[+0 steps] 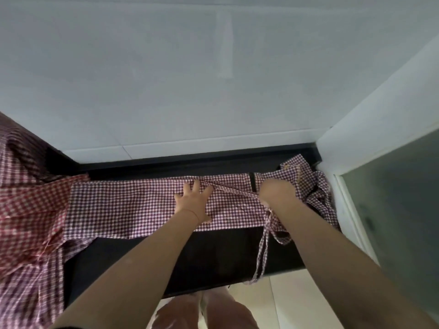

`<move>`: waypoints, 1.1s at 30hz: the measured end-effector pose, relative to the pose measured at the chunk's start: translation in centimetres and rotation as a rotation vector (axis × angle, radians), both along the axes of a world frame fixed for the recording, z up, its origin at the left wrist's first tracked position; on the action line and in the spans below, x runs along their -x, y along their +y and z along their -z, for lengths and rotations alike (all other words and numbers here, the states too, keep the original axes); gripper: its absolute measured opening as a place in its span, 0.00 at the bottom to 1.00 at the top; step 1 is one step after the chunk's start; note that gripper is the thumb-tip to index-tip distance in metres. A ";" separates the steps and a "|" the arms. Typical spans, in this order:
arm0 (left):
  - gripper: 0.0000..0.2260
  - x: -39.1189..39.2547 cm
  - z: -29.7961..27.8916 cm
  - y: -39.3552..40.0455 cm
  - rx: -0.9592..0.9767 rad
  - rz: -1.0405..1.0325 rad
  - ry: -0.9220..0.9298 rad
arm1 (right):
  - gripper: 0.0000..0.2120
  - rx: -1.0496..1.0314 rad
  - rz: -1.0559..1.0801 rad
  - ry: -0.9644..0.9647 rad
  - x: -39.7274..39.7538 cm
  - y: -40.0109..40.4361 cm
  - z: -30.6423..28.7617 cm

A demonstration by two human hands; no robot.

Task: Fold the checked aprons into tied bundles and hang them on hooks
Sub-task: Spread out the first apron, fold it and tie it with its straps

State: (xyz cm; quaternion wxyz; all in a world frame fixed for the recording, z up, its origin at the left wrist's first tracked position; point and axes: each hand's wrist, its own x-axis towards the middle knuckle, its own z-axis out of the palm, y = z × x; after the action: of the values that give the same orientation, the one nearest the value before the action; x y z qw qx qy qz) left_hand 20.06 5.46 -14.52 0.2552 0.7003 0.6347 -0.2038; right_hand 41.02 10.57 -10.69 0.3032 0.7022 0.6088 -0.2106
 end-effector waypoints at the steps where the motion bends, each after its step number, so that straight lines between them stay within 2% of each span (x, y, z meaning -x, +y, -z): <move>1: 0.45 -0.1 -0.1 0.0 0.009 -0.006 0.007 | 0.13 -0.035 -0.004 -0.001 -0.7 0.2 -0.7; 5: 0.47 -0.5 -0.6 0.1 0.043 -0.033 0.058 | 0.15 -0.269 -0.010 -0.023 -2.9 0.9 -1.6; 9: 0.48 -1.1 -0.9 0.4 0.059 -0.050 0.103 | 0.19 -0.287 0.177 0.065 -4.1 1.5 -1.1; 13: 0.49 -1.7 -1.2 1.3 0.087 -0.070 0.209 | 0.19 -0.320 0.334 0.241 -6.4 1.5 0.2; 15: 0.49 -2.0 -1.3 2.0 0.131 -0.106 0.282 | 0.22 -0.209 0.395 0.333 -7.7 1.7 0.3; 17: 0.48 -2.5 -1.6 2.9 0.178 -0.157 0.342 | 0.18 -0.014 0.475 0.404 -8.6 2.1 -0.4; 19: 0.45 -3.4 -1.8 3.7 0.082 -0.179 0.347 | 0.15 0.111 0.448 0.412 -9.4 3.0 -0.8; 22: 0.41 -5.4 -1.0 3.8 -0.168 -0.115 0.150 | 0.13 0.227 0.318 0.352 -9.7 4.3 -1.5; 24: 0.44 -6.2 -0.2 3.3 -0.124 -0.120 0.079 | 0.12 0.278 0.212 0.260 -9.5 5.3 -2.4; 26: 0.45 -6.3 0.2 3.5 -0.068 -0.150 0.091 | 0.08 0.015 0.109 0.110 -9.9 6.5 -3.0; 28: 0.46 -5.9 0.2 3.9 -0.033 -0.177 0.079 | 0.11 -0.456 0.134 0.010 -10.4 7.4 -3.6; 29: 0.46 -5.9 0.1 4.1 -0.020 -0.184 0.077 | 0.13 -0.639 0.185 0.022 -10.5 7.8 -4.0; 31: 0.47 -6.1 -0.3 4.4 0.006 -0.204 0.087 | 0.18 -0.782 0.344 0.212 -10.3 8.3 -4.5; 33: 0.48 -6.4 -0.4 4.8 0.041 -0.221 0.099 | 0.32 -0.776 0.565 0.450 -9.8 8.9 -4.0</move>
State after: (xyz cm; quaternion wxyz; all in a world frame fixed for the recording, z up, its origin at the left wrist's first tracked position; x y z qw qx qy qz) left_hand 26.44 10.21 -14.07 0.2586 0.6097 0.7156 -0.2218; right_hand 50.84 19.43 -6.69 -0.1859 0.8369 0.4790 -0.1888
